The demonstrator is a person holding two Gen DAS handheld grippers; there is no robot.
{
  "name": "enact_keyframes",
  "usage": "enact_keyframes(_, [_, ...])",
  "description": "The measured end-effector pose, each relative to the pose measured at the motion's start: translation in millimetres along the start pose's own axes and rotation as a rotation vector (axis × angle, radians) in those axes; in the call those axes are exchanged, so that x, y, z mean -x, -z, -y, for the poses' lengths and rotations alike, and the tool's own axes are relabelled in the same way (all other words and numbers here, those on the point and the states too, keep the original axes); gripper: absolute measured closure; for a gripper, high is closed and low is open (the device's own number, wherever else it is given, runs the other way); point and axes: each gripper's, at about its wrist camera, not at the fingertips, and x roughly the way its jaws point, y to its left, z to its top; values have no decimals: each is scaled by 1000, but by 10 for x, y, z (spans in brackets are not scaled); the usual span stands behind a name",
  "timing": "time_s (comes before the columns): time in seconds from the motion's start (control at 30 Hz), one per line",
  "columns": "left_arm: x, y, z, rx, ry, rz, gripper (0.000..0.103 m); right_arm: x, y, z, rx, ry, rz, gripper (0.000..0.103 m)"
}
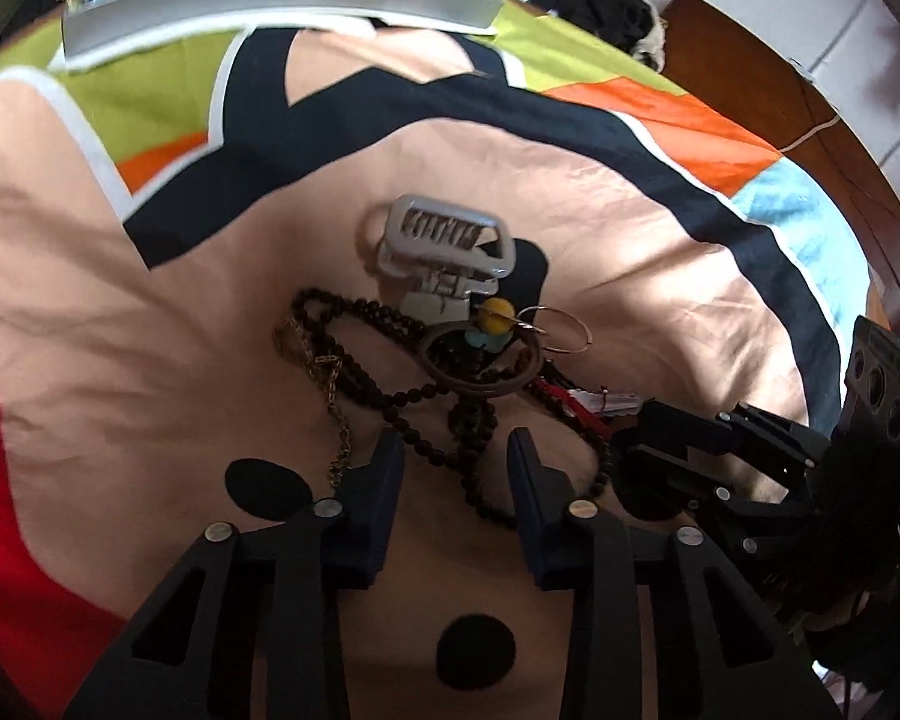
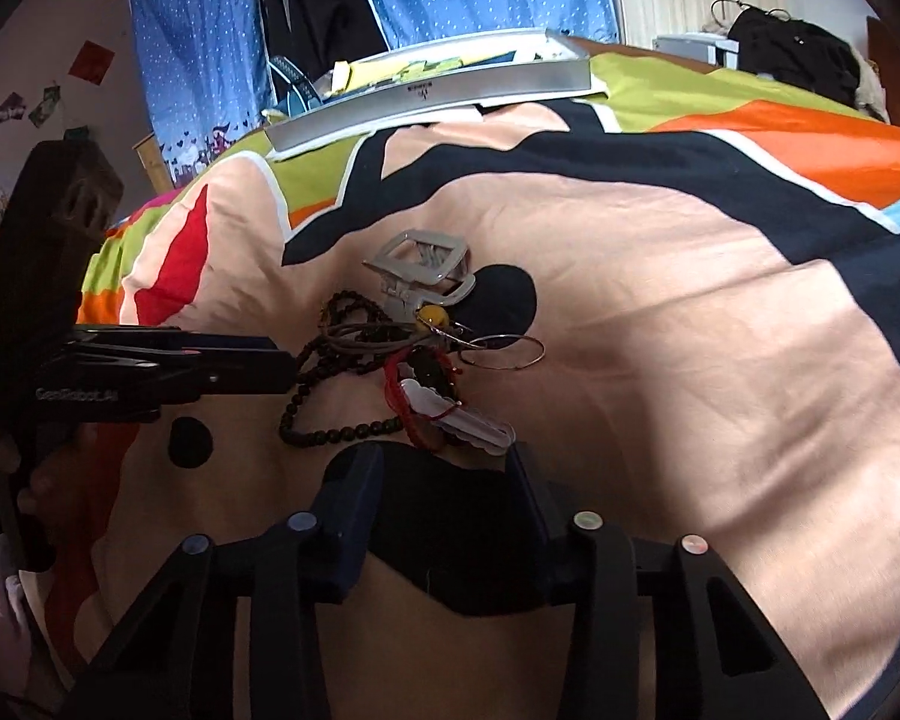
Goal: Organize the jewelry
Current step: 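Grasp the black bead bracelet with the left tool while the right tool grasps the red string bracelet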
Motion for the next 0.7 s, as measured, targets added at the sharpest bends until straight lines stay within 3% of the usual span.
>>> enact_keyframes(0.23, [-76, -40, -84, 34, 2, -35, 83, -150, -56, -73, 54, -17, -50, 70])
enact_keyframes(0.33, [-126, -44, -74, 33, -9, -51, 93, -224, -89, -81, 68, -13, -69, 70])
enact_keyframes(0.47, [-146, -42, -52, 24, -19, -54, 96, -308, -127, -33, 56, -15, -85, 86])
enact_keyframes(0.7, [26, 17, -26, 4, -50, -33, 100, -203, -104, -126, 78, -16, -44, 98])
